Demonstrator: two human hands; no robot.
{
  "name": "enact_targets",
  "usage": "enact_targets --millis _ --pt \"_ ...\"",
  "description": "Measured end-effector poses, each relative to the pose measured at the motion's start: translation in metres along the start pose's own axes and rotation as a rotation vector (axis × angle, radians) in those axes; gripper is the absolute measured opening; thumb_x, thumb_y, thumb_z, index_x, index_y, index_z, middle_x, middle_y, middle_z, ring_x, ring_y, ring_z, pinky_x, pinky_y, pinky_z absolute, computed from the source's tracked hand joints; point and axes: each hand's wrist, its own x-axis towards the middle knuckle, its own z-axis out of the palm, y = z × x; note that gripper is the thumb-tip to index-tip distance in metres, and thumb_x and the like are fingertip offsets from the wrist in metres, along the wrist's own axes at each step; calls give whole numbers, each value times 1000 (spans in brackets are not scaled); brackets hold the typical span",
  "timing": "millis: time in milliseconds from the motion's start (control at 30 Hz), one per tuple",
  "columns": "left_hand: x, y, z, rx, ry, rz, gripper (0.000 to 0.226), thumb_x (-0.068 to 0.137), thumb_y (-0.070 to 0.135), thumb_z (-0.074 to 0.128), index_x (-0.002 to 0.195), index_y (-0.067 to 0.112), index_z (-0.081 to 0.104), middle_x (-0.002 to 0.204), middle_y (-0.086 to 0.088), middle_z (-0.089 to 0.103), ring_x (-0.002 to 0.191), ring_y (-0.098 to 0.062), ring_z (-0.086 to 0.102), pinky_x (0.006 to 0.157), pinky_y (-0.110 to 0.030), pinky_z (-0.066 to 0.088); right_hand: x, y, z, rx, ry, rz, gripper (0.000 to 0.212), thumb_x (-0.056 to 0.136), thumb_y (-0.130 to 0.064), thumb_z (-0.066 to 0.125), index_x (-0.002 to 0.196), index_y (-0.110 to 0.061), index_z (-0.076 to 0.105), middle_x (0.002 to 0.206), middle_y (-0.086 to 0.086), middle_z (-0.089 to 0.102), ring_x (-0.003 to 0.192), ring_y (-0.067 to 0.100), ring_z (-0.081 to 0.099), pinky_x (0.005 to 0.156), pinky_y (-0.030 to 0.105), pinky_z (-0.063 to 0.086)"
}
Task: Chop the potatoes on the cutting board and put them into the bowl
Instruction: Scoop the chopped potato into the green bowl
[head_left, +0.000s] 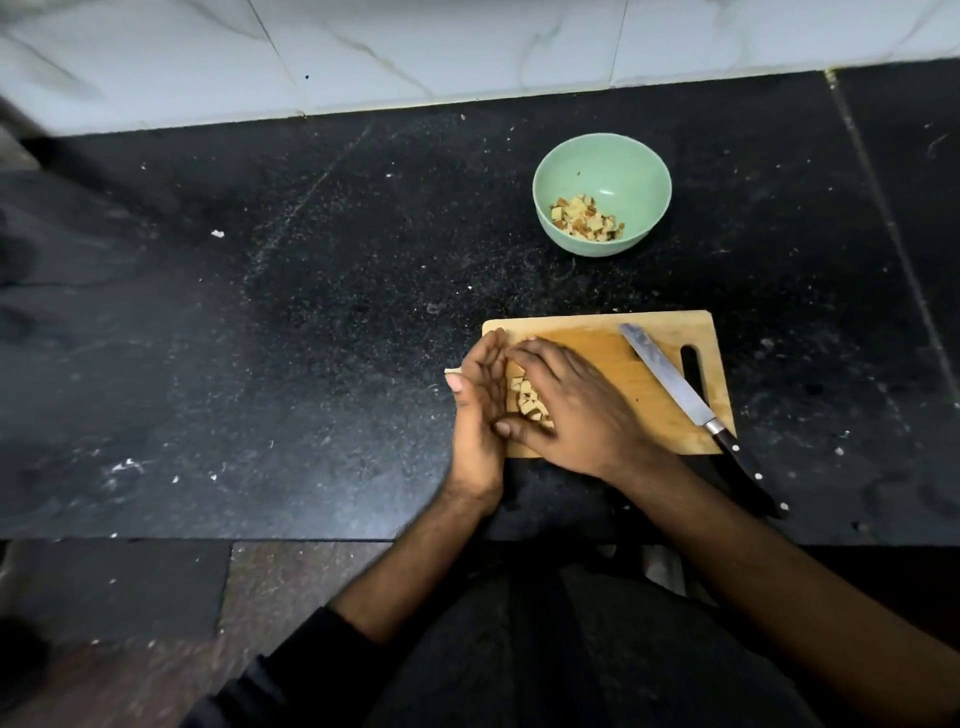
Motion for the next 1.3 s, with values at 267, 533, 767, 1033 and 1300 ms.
enact_targets --millis 267,533,767,1033,1300 --pt "2 -7 -2 46 -3 7 105 85 84 36 148 0 36 154 -17 43 146 -26 37 124 -46 22 2 12 -9 -122 0 -187 29 92 -39 54 110 -18 62 114 -1 56 106 22 50 90 40 49" --pt "-1 -16 -3 274 -99 69 93 95 76 26 144 0 45 149 -10 51 143 -24 42 120 -54 28 -19 35 -20 74 13 -78 47 100 -52 52 135 -22 61 149 2 46 141 21 37 110 45 40" --pt "-3 -17 -1 287 -88 109 91 96 75 24 145 1 44 148 -9 51 142 -24 44 119 -55 30 -11 22 -16 -155 -77 -71 55 97 -61 47 137 -25 52 148 7 42 141 28 35 107 46 44" --pt "-5 -16 4 425 -68 152 78 103 63 19 145 3 46 148 -4 52 141 -18 44 119 -48 32 13 30 -14 -190 137 -3 23 89 -32 64 98 -11 63 92 10 57 83 31 56 70 45 49" --pt "6 -8 10 372 -60 139 81 99 70 22 145 8 47 148 -3 52 142 -20 43 119 -52 31 23 24 -36 100 150 348 19 81 -28 76 94 -16 69 87 4 67 75 28 64 64 34 45"
